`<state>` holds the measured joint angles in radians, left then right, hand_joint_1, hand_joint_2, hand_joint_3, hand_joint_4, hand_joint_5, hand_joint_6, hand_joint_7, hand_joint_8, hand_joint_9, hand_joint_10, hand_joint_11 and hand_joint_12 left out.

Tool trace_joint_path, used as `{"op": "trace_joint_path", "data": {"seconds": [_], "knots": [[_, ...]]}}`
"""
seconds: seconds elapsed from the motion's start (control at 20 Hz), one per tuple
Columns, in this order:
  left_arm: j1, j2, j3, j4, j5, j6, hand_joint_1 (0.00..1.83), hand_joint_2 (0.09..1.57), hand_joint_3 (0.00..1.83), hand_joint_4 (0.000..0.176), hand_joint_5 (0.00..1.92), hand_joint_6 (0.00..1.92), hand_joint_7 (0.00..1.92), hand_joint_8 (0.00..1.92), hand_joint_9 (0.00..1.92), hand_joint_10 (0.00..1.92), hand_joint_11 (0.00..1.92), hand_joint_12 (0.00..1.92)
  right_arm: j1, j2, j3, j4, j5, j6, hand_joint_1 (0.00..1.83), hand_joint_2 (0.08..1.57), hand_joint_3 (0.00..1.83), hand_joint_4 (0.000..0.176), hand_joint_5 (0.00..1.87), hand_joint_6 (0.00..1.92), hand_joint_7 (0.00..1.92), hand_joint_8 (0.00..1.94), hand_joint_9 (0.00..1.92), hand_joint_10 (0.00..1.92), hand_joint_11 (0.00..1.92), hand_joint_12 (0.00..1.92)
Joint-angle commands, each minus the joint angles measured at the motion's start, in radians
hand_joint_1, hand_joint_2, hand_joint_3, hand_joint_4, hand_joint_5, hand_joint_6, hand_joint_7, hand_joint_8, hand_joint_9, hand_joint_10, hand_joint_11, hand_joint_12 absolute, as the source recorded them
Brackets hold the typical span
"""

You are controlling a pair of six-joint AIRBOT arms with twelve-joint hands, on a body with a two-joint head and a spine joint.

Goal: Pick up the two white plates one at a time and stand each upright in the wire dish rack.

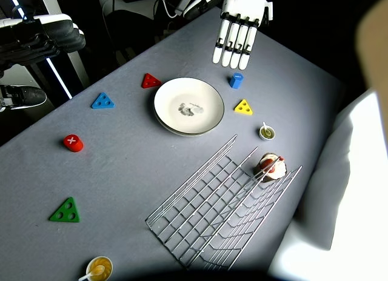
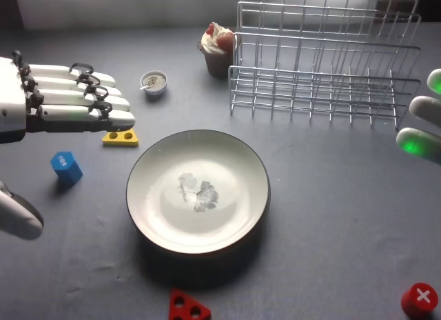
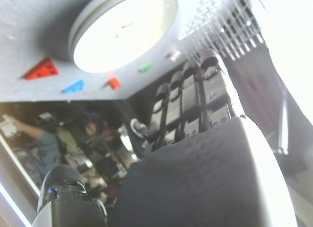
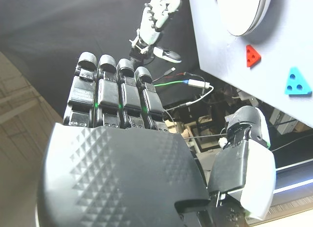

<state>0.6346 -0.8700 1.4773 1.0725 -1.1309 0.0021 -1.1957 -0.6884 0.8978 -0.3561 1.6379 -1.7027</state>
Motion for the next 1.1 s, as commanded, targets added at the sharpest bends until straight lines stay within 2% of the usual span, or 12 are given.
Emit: {"op": "trace_joint_path", "data": {"seconds": [0.0,0.45,0.7,0.8,1.05], "knots": [[-0.004,0.003,-0.003,-0.059,-0.081,-0.002,0.0,0.88,0.01,0.0,0.03,0.0,0.04,0.0,0.06,0.01,0.04,0.01,0.006,-0.002,-0.006,0.023,0.124,-0.006,0.0,0.94,0.0,0.0,0.07,0.0,0.07,0.0,0.08,0.0,0.09,0.02],[-0.007,0.007,-0.004,-0.033,-0.15,-0.002,0.0,0.89,0.0,0.0,0.01,0.01,0.04,0.01,0.07,0.01,0.07,0.02,0.001,-0.017,-0.025,-0.002,0.124,-0.006,0.05,0.96,0.0,0.0,0.09,0.0,0.1,0.0,0.1,0.0,0.09,0.01],[-0.066,0.009,0.013,0.032,-0.2,-0.002,0.0,0.91,0.01,0.0,0.05,0.01,0.06,0.01,0.08,0.01,0.07,0.02,0.005,-0.026,-0.031,-0.009,0.124,-0.006,0.06,0.97,0.01,0.0,0.11,0.01,0.13,0.01,0.12,0.01,0.11,0.02],[-0.085,0.009,0.014,0.067,-0.183,-0.002,0.0,0.92,0.01,0.0,0.05,0.01,0.07,0.01,0.08,0.01,0.06,0.02,0.006,-0.029,-0.031,-0.01,0.124,-0.006,0.08,0.97,0.01,0.0,0.1,0.0,0.11,0.0,0.11,0.0,0.1,0.01],[-0.084,0.008,-0.002,0.091,-0.105,-0.002,0.0,0.93,0.01,0.0,0.04,0.0,0.06,0.0,0.07,0.0,0.05,0.01,0.006,-0.032,-0.036,-0.001,0.124,-0.006,0.07,0.97,0.0,0.0,0.12,0.01,0.14,0.01,0.13,0.01,0.12,0.02]]}}
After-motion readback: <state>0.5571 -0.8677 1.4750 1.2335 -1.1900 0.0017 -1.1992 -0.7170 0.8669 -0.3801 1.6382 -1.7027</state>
